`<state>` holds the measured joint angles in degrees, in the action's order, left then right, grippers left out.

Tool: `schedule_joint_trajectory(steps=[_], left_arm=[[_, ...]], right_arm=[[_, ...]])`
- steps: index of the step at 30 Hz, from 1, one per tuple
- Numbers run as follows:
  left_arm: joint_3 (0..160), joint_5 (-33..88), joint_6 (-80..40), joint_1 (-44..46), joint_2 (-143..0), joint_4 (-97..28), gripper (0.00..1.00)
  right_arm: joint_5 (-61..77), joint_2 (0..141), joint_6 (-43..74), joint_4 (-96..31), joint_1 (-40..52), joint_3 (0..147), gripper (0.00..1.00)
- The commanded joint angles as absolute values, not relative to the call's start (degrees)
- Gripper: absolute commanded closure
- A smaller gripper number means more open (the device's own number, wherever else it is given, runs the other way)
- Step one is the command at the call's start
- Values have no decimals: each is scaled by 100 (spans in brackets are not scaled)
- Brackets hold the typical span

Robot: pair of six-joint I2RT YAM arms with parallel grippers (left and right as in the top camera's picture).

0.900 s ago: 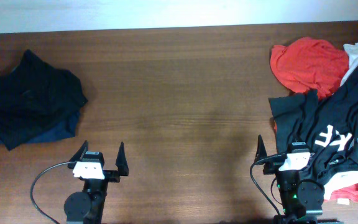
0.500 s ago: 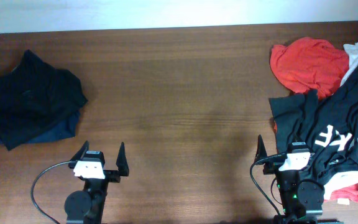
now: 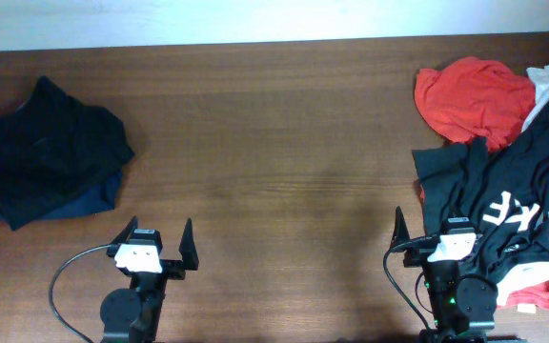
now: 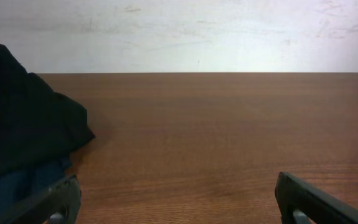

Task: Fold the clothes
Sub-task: 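Move the right gripper down onto the dark NIKE t-shirt in the pile, then grasp the dark NIKE t-shirt with the right gripper and lift it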

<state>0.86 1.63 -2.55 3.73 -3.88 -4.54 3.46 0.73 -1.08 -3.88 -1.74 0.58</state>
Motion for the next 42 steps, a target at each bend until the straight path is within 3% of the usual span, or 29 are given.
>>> schedule_joint_trajectory(steps=[1,6,11,21,25,29,35,39,42], left_arm=[[163,281,-126,346,-403,-464,1],[384,281,-128,346,-744,-484,1],[1286,412,-126,346,-2303,-602,1],[4209,432,-126,346,-5752,-3157,1],[4438,434,-126,346,-5986,-3413,1],[4438,521,-128,346,-5979,-3413,1],[4438,519,-128,346,-5979,-3411,1],[4438,519,-128,346,-5979,-3385,1],[4438,521,-128,349,-5983,-3354,1]], right_arm=[[294,71,180,-436,-200,148,1],[495,423,395,-587,-200,405,1],[556,1763,388,-1111,-200,1470,1],[578,5188,390,-3323,-200,4209,1],[-390,5863,421,-2976,-202,4235,0],[-2130,6823,1621,-2926,-202,4235,2],[-2451,8368,1706,-1647,-283,4235,11],[-1874,8989,1704,-1253,-510,4235,16],[-1533,9238,1706,-1000,-554,4235,30]])
